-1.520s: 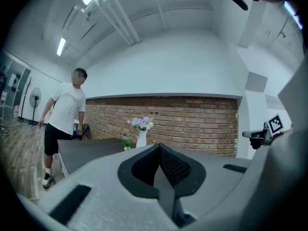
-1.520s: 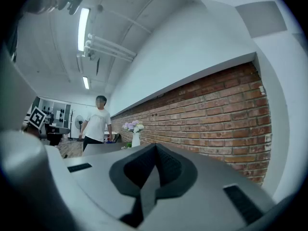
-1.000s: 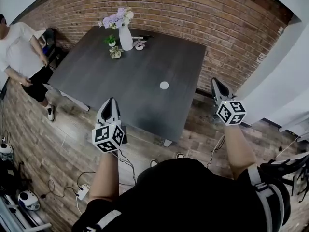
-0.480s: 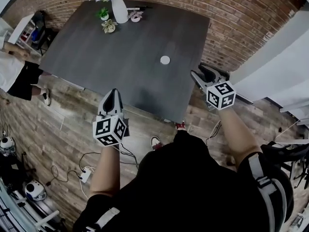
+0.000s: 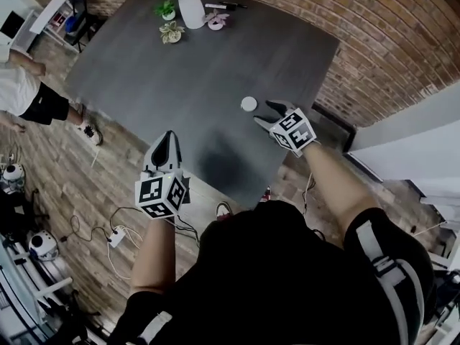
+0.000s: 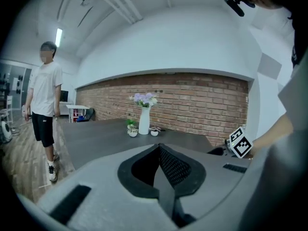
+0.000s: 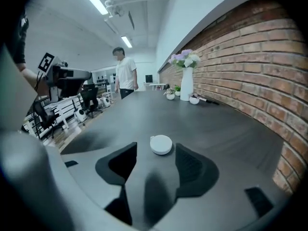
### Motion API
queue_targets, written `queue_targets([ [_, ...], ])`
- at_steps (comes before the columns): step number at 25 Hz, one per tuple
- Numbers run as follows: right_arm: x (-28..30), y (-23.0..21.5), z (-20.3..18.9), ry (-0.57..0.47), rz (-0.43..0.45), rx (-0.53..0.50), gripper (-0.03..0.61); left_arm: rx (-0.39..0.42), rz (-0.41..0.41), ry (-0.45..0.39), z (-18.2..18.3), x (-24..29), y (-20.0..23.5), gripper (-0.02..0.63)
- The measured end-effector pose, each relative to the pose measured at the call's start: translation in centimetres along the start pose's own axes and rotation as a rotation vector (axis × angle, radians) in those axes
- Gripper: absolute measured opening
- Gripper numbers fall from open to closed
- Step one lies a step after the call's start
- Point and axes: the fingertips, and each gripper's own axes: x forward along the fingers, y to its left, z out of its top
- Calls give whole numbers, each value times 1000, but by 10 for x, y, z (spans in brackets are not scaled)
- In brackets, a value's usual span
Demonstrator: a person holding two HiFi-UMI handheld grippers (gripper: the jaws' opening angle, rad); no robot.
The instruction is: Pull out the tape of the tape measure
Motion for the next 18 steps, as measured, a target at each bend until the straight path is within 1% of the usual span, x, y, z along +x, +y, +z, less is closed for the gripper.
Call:
queue_targets([
  [3, 31, -10, -4, 70, 66, -49, 252, 1, 37, 6, 1, 3, -4, 9],
  [6, 54, -8, -8, 128, 115, -104, 253, -5, 59, 33, -6, -3, 0, 9],
  [9, 65, -6, -8, 157, 142, -116, 259, -10, 61, 67, -17, -3, 12, 9],
  [13, 69, -7, -7, 186, 149, -87, 265, -26, 36, 93, -24, 4, 24, 9],
  [14, 69, -8, -7, 193, 143, -80, 253, -25, 24, 94, -23, 7, 24, 9],
  [15, 69, -9, -7, 199, 135, -76, 212, -21, 11, 93, -22, 9, 23, 11],
  [18, 66, -8, -4, 202, 119, -89, 212, -17, -26, 85, -18, 17, 20, 9],
])
